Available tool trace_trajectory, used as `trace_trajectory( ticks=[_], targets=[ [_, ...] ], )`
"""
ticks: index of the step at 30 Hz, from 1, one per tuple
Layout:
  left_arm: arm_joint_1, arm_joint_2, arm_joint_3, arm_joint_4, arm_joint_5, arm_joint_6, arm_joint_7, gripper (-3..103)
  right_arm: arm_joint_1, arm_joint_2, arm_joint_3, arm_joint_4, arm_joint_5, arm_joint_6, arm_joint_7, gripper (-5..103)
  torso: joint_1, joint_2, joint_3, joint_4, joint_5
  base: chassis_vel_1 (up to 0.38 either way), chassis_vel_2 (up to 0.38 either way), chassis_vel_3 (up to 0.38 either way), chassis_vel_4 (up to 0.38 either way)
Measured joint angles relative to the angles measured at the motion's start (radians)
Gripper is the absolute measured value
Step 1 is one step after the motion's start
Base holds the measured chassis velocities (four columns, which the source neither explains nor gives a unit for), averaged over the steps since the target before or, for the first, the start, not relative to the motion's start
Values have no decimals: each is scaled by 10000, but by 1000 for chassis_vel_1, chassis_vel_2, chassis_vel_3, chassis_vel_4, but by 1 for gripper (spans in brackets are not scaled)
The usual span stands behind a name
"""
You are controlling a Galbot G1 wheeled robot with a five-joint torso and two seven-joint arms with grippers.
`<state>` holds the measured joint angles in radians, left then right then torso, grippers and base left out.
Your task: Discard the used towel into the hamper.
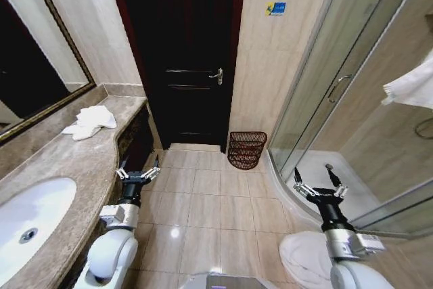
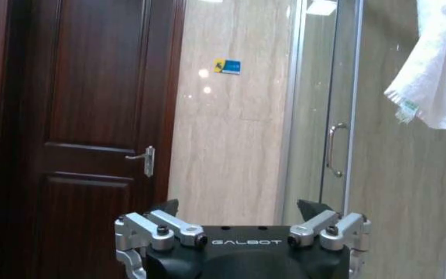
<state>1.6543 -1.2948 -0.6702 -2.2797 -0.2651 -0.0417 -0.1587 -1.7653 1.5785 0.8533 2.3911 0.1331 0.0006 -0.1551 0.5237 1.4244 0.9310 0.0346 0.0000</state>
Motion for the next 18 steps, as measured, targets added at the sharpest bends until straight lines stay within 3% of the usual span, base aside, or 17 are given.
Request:
trace_trajectory(
  ticks=[7, 18],
  targets=[
    [272, 23, -378, -42, -150, -305, 152, 100, 82, -68, 38, 157, 201, -221, 28, 100, -1, 0, 0, 1, -1, 0, 0, 0, 0],
    [219, 78, -243, 104, -127, -487, 557, 100, 236, 62, -145, 224, -51, -406, -105, 100, 0, 0, 0, 0, -1, 0, 0, 0, 0]
  ],
)
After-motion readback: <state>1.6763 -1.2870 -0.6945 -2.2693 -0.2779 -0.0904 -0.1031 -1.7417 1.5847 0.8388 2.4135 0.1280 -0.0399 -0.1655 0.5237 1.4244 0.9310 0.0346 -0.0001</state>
